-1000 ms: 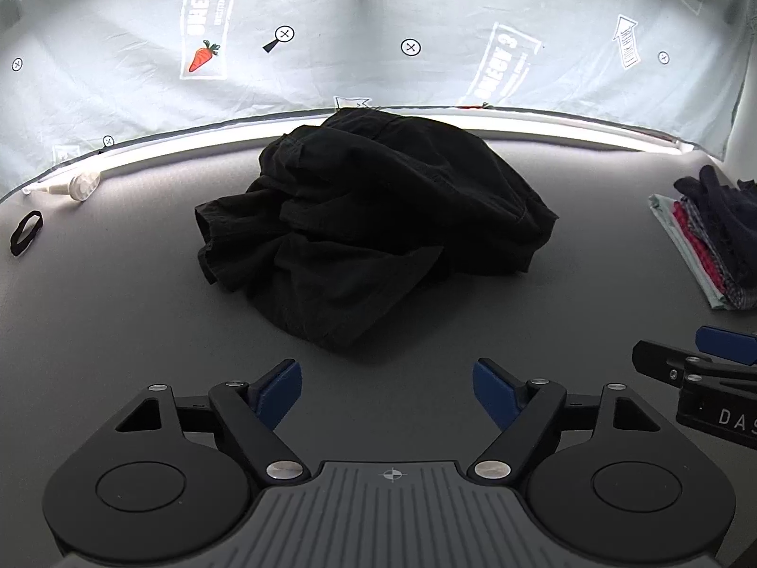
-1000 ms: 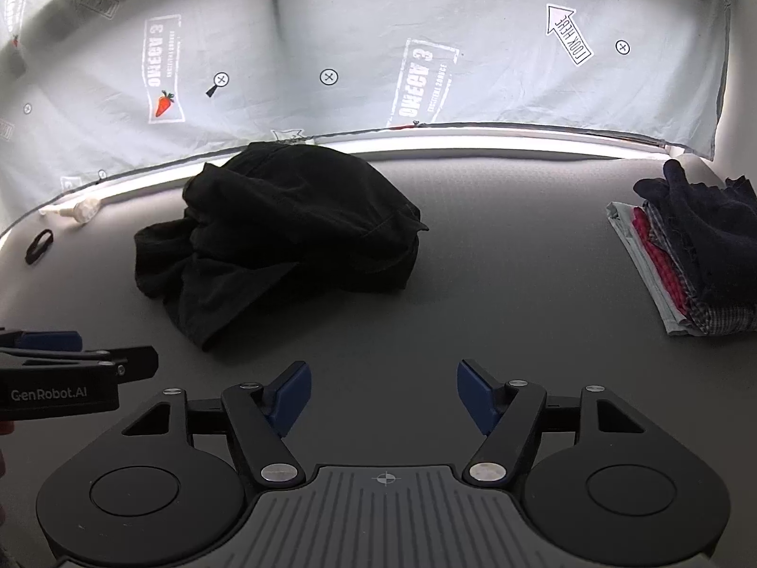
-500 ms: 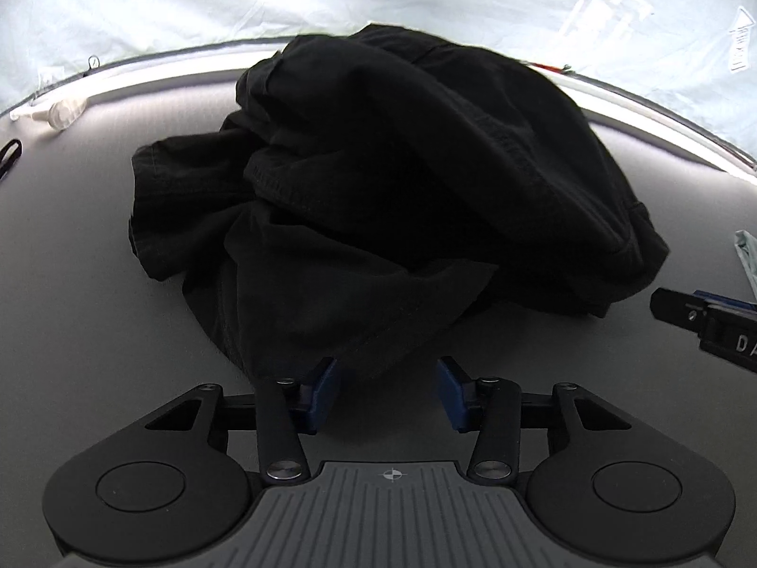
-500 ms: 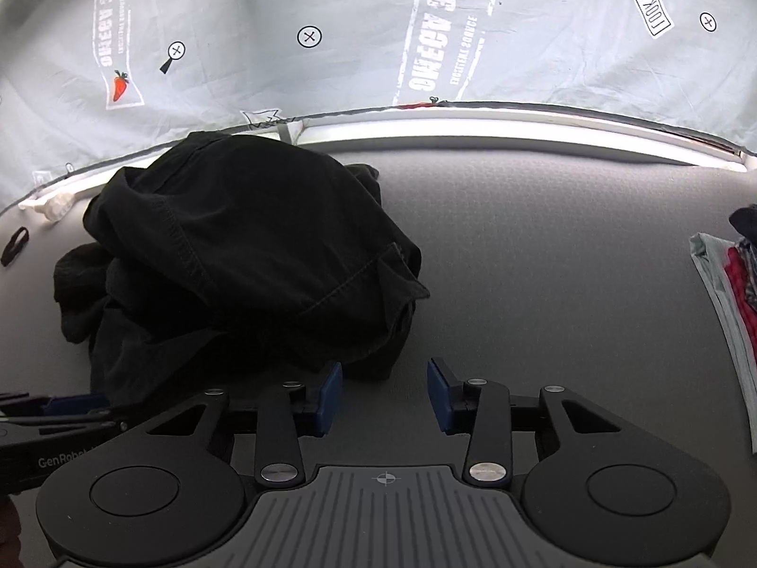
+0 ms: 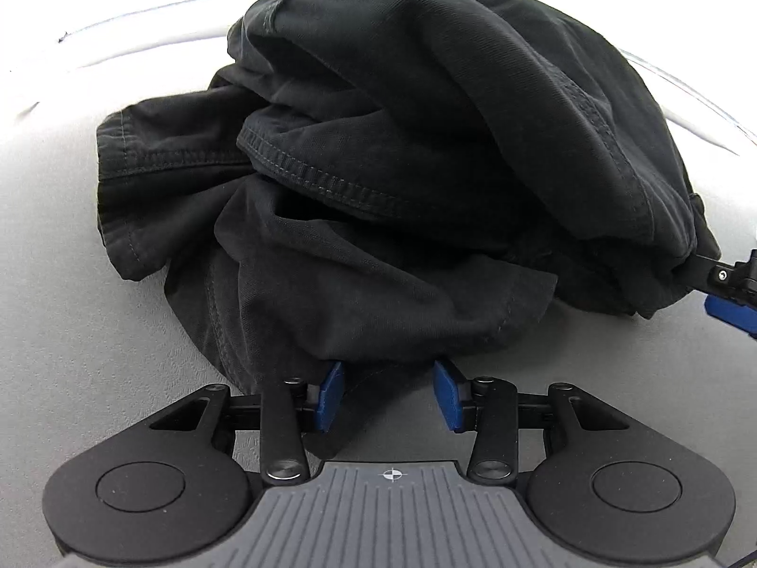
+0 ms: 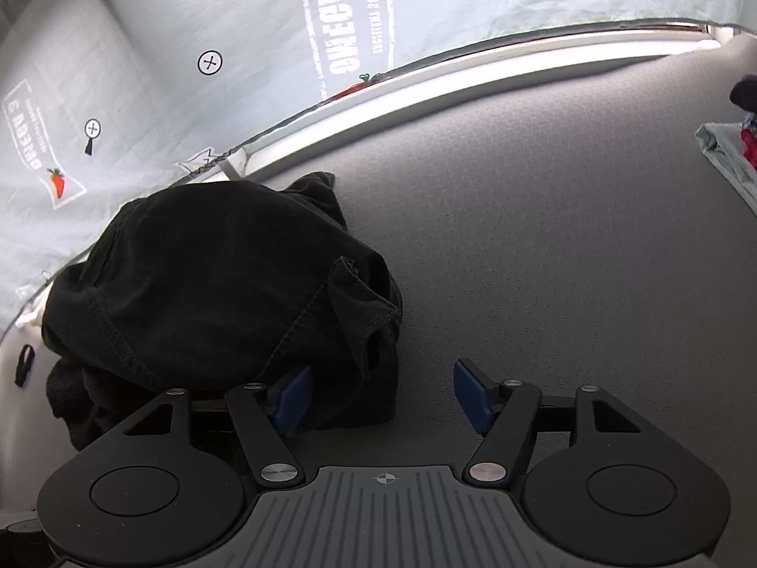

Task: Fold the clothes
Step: 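Reach both tools toward the crumpled black garment and grasp its edges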

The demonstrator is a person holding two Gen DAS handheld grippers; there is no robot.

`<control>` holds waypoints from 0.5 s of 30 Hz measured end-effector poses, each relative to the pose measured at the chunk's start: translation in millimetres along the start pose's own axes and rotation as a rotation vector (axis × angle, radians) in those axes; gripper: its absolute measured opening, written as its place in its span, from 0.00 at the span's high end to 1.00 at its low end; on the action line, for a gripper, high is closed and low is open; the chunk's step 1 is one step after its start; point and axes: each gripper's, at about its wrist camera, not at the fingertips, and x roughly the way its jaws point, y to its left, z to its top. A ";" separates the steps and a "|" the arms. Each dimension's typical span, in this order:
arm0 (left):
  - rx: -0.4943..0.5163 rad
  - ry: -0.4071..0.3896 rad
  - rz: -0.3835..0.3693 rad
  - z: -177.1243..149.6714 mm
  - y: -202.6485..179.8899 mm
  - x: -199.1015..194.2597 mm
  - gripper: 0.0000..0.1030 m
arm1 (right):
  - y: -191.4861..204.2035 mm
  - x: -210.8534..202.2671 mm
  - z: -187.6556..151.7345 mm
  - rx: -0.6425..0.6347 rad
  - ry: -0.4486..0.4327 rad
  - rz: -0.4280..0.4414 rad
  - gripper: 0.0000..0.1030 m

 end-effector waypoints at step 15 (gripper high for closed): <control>0.000 0.021 -0.026 -3.4 12.4 1.6 0.54 | -5.8 -9.2 8.1 0.121 -0.038 0.064 0.12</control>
